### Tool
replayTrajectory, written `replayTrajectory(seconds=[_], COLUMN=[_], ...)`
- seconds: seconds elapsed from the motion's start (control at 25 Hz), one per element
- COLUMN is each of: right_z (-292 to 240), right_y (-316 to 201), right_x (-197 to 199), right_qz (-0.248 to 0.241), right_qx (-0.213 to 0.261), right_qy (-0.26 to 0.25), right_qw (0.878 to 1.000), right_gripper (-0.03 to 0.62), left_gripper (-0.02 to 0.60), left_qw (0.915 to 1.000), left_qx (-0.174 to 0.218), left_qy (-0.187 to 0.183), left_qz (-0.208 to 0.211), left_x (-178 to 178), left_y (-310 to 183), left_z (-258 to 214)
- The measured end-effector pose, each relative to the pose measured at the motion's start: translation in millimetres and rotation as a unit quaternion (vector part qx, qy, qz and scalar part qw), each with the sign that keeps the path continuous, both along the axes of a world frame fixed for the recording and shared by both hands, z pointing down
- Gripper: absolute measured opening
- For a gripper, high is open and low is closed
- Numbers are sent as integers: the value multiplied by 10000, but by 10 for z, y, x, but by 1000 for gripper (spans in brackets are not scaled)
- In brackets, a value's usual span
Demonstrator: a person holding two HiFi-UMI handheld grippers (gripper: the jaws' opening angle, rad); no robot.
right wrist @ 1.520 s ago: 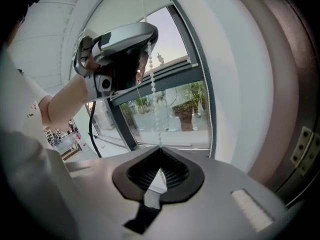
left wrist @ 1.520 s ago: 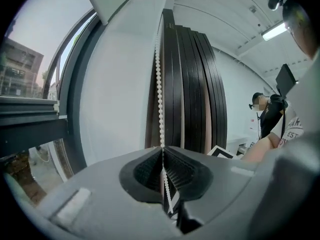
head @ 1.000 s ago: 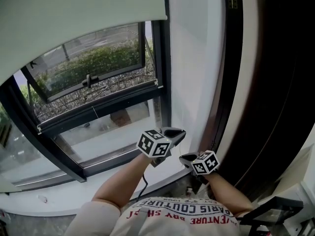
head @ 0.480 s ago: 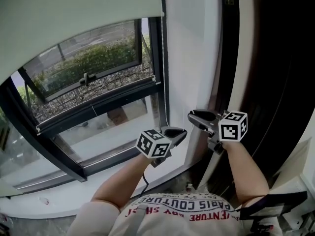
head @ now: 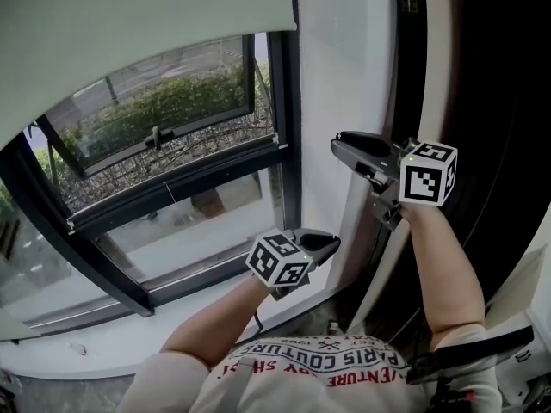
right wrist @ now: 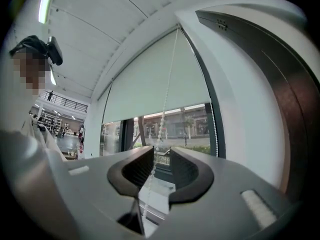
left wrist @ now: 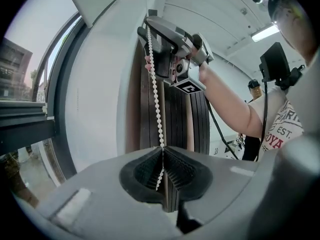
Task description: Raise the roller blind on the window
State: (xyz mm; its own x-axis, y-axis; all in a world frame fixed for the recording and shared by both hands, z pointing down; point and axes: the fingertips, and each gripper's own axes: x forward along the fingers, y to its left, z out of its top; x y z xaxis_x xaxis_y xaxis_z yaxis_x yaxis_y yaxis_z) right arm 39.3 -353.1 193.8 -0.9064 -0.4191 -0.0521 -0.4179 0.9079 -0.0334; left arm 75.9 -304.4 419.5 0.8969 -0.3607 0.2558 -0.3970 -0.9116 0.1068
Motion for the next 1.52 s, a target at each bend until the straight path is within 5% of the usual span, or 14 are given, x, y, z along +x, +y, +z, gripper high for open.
replayTrajectory(seconds=[0.24, 0.92, 1.08, 1.36, 1.52], right_z=[3, 121, 464, 1500, 1914], right_y=[-4, -97, -141, -152, -96], right_x=[-84, -65, -83, -69, -64], right_qz=[-98, 157, 333, 366, 251], right_qx=[-121, -70, -63, -835, -1237], right_qy=[-50, 102, 492, 884, 754], right_qw=[9999, 9998, 9982, 9919, 9891], right_gripper=[24, 9, 9, 9, 9], left_gripper=[14, 14, 14, 14, 14], left_qw=[10000, 9987, 9985, 9926, 9902], left_qx=[52, 356, 194, -477, -690], left_qy=[-35, -160, -422, -1093, -1180], left_qz=[-45, -336, -292, -234, -300], left_x=[-23, -71, -90, -106, -122], left_y=[-14, -250, -247, -194, -173], left_z=[10, 130, 462, 1476, 1880])
